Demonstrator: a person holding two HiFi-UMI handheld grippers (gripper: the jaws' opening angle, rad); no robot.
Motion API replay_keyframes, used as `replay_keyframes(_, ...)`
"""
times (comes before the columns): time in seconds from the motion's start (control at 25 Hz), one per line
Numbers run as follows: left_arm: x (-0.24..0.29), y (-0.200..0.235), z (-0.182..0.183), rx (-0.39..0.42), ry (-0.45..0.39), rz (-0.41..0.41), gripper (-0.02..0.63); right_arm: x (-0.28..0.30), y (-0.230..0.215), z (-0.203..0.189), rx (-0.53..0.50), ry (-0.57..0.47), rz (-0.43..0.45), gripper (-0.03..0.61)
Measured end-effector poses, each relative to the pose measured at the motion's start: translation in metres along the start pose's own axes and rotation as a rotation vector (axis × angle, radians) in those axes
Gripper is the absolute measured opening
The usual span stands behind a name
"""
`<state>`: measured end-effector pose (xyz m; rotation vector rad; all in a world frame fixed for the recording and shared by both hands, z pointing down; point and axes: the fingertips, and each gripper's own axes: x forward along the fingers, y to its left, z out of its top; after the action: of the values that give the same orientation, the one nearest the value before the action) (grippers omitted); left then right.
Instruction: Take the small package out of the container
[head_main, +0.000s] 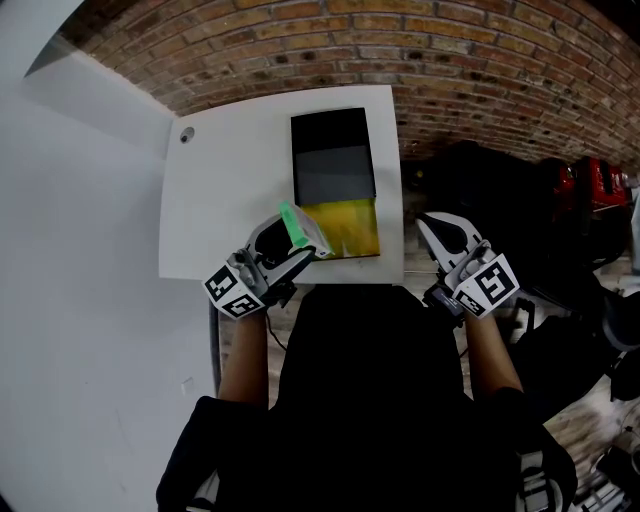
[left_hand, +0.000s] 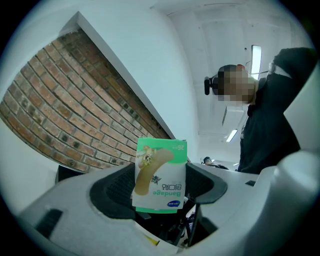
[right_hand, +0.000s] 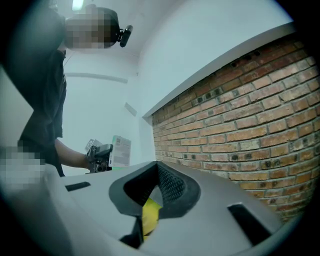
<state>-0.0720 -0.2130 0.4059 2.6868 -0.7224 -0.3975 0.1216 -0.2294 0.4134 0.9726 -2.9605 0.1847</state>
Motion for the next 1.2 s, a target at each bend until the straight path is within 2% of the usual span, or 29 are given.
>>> replay_keyframes(1.2, 0.020, 0.004, -0.021, -0.014, 0.078, -0.008, 0.327, -0.004, -0.002, -0.004, -0.009, 0.008, 0.044, 0.006)
